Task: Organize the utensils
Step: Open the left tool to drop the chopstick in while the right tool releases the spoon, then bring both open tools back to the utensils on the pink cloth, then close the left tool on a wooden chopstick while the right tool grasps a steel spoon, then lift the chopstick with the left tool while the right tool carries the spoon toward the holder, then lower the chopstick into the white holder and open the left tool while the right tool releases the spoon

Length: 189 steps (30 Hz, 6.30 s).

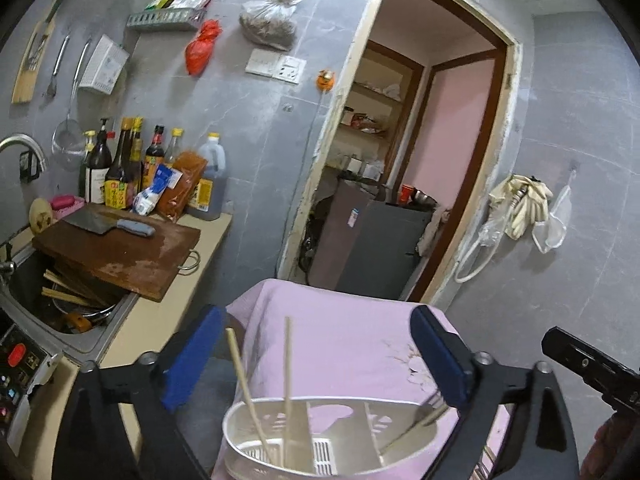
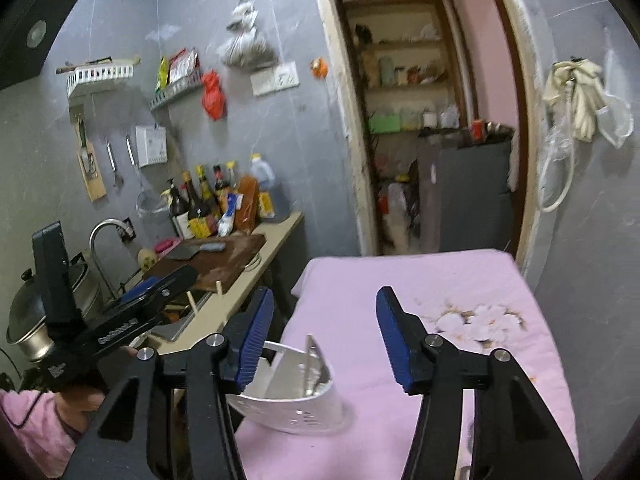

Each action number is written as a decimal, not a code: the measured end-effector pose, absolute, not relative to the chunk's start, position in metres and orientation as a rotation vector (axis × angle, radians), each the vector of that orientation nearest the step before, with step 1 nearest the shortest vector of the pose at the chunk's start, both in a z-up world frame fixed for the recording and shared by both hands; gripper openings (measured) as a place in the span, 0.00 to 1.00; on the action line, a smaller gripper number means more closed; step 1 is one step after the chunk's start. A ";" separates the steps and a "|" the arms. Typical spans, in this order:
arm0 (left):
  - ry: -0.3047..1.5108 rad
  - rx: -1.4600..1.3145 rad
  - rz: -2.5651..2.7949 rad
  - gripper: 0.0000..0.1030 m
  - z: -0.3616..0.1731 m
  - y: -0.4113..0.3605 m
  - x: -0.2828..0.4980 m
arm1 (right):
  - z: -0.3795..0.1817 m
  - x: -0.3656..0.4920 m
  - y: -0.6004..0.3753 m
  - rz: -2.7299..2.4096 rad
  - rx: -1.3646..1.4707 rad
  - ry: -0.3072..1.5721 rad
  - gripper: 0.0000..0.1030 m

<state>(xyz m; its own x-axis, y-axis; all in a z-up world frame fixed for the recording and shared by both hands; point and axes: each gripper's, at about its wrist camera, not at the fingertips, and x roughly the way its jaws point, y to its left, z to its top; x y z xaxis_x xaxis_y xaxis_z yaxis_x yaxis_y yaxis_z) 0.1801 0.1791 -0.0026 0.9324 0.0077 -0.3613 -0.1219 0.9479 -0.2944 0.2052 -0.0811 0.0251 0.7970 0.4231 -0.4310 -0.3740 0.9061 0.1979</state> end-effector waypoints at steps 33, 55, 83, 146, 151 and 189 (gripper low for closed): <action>0.552 -0.219 0.124 0.99 -0.089 -0.056 0.153 | -0.099 0.219 -0.323 0.282 0.163 0.583 0.99; 0.948 -0.292 -0.178 0.36 -0.173 -0.087 0.194 | -0.203 0.254 -0.308 0.516 0.146 0.804 0.55; 1.021 -0.398 -0.193 0.06 -0.183 -0.086 0.215 | -0.217 0.304 -0.275 0.711 0.063 0.934 0.20; 0.533 -0.427 0.071 0.05 0.000 0.124 0.192 | 0.044 0.251 -0.173 0.531 -0.017 0.327 0.04; 0.455 -0.455 0.092 0.05 0.011 0.170 0.204 | 0.063 0.246 -0.128 0.533 -0.037 0.274 0.04; 0.403 -0.347 0.066 0.05 -0.040 0.215 0.240 | 0.021 0.233 0.030 0.403 -0.446 0.302 0.03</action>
